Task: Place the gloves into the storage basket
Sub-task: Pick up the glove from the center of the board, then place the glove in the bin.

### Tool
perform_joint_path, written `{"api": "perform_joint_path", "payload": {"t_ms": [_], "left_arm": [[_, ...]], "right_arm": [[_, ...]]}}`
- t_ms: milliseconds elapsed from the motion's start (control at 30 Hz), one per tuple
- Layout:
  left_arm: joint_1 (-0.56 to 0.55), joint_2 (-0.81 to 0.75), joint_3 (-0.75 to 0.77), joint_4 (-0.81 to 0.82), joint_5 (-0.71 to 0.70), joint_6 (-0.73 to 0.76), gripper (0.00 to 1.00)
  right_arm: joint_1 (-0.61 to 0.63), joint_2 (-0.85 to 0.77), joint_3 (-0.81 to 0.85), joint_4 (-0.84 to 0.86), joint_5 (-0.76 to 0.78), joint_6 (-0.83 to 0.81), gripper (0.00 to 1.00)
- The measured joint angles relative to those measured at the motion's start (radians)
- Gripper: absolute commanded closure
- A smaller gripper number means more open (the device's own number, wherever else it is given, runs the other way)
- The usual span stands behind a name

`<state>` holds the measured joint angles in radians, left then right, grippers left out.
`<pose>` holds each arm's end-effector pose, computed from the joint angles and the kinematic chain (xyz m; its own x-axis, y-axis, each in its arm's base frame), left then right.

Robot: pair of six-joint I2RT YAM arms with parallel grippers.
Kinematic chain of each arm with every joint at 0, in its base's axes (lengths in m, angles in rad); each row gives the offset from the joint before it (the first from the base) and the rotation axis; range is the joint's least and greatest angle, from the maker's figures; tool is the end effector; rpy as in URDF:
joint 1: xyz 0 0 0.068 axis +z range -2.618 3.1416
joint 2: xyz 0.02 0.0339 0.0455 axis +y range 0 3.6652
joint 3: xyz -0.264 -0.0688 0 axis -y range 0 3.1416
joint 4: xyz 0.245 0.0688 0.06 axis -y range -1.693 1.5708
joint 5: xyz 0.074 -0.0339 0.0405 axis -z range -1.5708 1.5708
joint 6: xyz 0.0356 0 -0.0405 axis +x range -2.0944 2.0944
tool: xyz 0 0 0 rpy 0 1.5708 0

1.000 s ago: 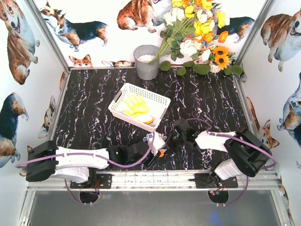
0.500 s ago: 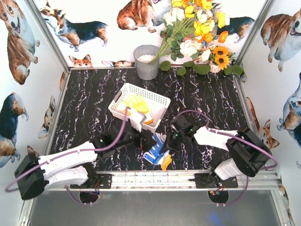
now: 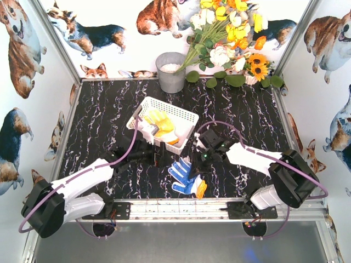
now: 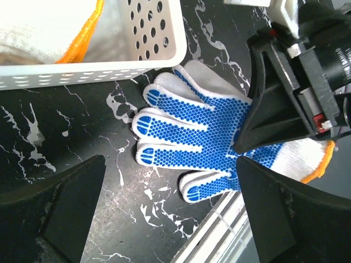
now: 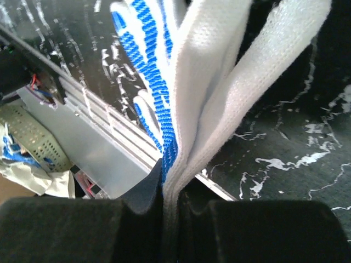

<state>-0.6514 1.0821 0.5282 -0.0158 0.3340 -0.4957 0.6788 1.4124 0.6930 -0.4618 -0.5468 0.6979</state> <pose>0.1731 -0.1467 0.2107 -0.7542 0.0099 -0.6566 0.4929 0.6692 -0.5561 0.1766 0.1662 0.1613 -0.9951 -0.0975 0.0181 -0.0660 0.7876 0.6126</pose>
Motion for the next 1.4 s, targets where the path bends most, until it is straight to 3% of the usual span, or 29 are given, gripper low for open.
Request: {"api": "perform_joint_path", "payload": {"t_ms": [367,733,967,1400], "left_arm": [[0.064,0.014,0.081,-0.032,0.178,0.120,0.00],[0.092,-0.003,0.273,-0.066,0.404,0.208,0.00],[0.120,-0.008,0.296,-0.032,0.579,0.174,0.00],[0.071,0.024,0.296,0.073,0.761,0.074,0.00]], "right_arm": [[0.000,-0.089,0.086,-0.070,-0.201,-0.087,1.00],[0.010,-0.118,0.386,-0.240,-0.396,-0.174,1.00],[0.027,-0.114,0.466,-0.324,-0.473,-0.227,1.00],[0.072,-0.081,0.579,-0.395,-0.598,-0.324,1.00]]}}
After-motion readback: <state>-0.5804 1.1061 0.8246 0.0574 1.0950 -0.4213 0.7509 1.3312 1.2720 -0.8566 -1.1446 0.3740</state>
